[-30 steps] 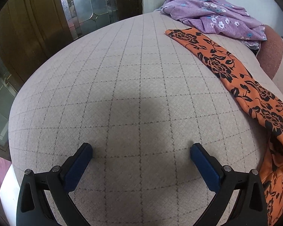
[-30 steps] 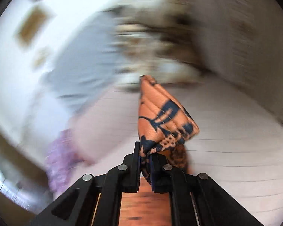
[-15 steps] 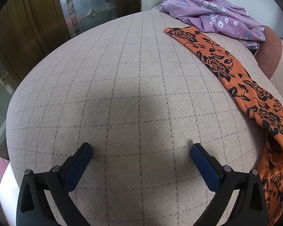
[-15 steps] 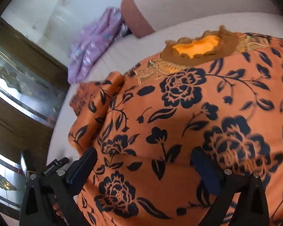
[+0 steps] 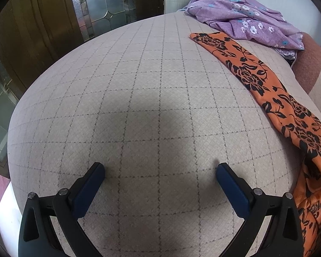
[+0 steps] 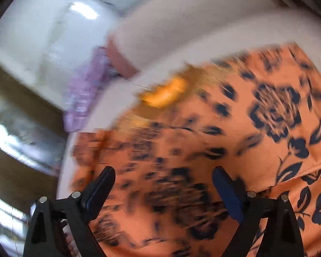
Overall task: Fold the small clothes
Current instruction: 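Grasp a sleeve cuff with the right tool and fold it across the body, then grasp the other sleeve with the left tool and fold it across the body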
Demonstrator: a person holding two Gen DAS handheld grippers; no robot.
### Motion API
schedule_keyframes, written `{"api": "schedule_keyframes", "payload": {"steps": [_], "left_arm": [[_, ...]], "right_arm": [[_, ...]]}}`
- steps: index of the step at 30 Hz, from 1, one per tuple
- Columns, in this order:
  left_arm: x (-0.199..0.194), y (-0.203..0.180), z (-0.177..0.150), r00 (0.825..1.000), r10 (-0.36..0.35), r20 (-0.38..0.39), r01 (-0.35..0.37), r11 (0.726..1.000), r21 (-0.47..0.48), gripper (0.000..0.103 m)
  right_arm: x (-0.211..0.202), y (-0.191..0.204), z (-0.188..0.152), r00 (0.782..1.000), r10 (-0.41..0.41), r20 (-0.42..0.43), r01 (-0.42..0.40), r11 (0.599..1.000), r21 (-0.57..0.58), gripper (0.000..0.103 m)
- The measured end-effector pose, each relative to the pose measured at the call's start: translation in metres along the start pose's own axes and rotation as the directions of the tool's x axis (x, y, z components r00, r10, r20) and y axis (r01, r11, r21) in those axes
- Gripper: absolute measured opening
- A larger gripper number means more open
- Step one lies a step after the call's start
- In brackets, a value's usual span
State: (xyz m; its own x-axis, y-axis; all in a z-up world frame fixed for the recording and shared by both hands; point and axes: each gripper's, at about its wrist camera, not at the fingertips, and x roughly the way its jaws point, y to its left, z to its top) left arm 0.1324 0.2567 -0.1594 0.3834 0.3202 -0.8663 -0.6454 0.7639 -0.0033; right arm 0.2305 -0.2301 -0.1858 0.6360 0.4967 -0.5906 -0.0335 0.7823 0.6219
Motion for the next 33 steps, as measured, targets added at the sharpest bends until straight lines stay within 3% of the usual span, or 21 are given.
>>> {"api": "schedule_keyframes", "payload": {"steps": [2,4,6,7,8,9,10,14,15,17,18,19,22,25,27,29,30,32,33], "left_arm": [[-0.001,0.000,0.000,1.000,-0.003,0.007,0.003,1.000,0.000,0.103],[-0.002,0.001,0.002,1.000,-0.025,-0.007,0.025,0.999,0.029,0.103],[-0.009,0.008,0.008,0.993,-0.115,-0.009,0.115,0.993,0.008,0.103],[-0.013,0.013,0.013,0.982,-0.188,-0.005,0.187,0.982,-0.025,0.103],[-0.018,0.020,0.021,0.956,-0.292,0.004,0.291,0.954,-0.070,0.103],[-0.020,0.023,0.027,0.939,-0.343,0.013,0.343,0.935,-0.088,0.103],[-0.019,0.021,0.043,0.911,-0.412,0.022,0.412,0.906,-0.097,0.103],[0.005,0.002,0.101,0.831,-0.556,-0.003,0.552,0.827,-0.104,0.103],[0.011,-0.003,0.111,0.819,-0.573,-0.012,0.568,0.815,-0.115,0.103],[0.037,-0.020,0.140,0.780,-0.623,-0.051,0.608,0.776,-0.168,0.092],[0.046,-0.026,0.147,0.773,-0.631,-0.065,0.613,0.769,-0.180,0.090],[0.059,-0.034,0.156,0.772,-0.630,-0.085,0.606,0.769,-0.203,0.086],[0.093,-0.048,0.168,0.791,-0.599,-0.126,0.561,0.792,-0.243,0.085],[0.097,-0.058,0.177,0.805,-0.588,-0.082,0.561,0.799,-0.219,0.085],[0.100,-0.064,0.183,0.801,-0.594,-0.075,0.569,0.795,-0.210,0.084],[0.106,-0.070,0.187,0.821,-0.566,-0.076,0.544,0.816,-0.198,0.059],[0.110,-0.072,0.189,0.841,-0.536,-0.076,0.515,0.835,-0.194,0.050],[0.119,-0.071,0.193,0.866,-0.493,-0.085,0.468,0.859,-0.207,0.005],[0.125,-0.067,0.195,0.866,-0.491,-0.096,0.461,0.857,-0.229,0.006]], "right_arm": [[-0.015,0.016,-0.010,0.998,-0.009,0.067,0.015,0.995,-0.100,0.094],[-0.013,0.017,-0.027,0.993,-0.080,0.085,0.094,0.978,-0.184,0.094],[0.008,0.004,-0.052,0.986,-0.158,0.050,0.165,0.959,-0.232,0.095],[0.010,-0.009,-0.059,0.988,-0.150,0.029,0.153,0.964,-0.219,0.095],[0.005,-0.010,-0.057,0.990,-0.126,0.055,0.135,0.969,-0.208,0.095],[0.005,-0.012,-0.053,0.992,-0.115,0.051,0.123,0.974,-0.189,0.095],[0.007,-0.014,-0.052,0.994,-0.103,0.045,0.109,0.977,-0.180,0.097],[0.016,-0.016,-0.054,0.997,-0.062,0.046,0.069,0.983,-0.168,0.099],[0.017,-0.017,-0.053,0.997,-0.058,0.048,0.065,0.984,-0.167,0.099],[0.022,-0.018,-0.053,0.998,-0.046,0.050,0.053,0.985,-0.163,0.100],[0.023,-0.019,-0.053,0.998,-0.043,0.050,0.051,0.985,-0.162,0.100],[0.007,-0.021,-0.054,0.998,-0.042,0.051,0.050,0.985,-0.163,0.101],[0.004,-0.023,-0.056,0.998,-0.039,0.053,0.047,0.985,-0.166,0.101],[0.004,-0.024,-0.057,0.998,-0.031,0.056,0.040,0.985,-0.166,0.101],[0.007,-0.024,-0.057,0.998,-0.029,0.057,0.038,0.985,-0.169,0.102],[0.009,-0.023,-0.058,0.998,-0.029,0.058,0.039,0.984,-0.172,0.102],[0.009,-0.023,-0.058,0.998,-0.030,0.059,0.040,0.984,-0.174,0.102],[0.010,-0.023,-0.058,0.998,-0.028,0.059,0.037,0.984,-0.172,0.102],[0.009,-0.023,-0.058,0.998,-0.027,0.059,0.037,0.984,-0.172,0.102]]}}
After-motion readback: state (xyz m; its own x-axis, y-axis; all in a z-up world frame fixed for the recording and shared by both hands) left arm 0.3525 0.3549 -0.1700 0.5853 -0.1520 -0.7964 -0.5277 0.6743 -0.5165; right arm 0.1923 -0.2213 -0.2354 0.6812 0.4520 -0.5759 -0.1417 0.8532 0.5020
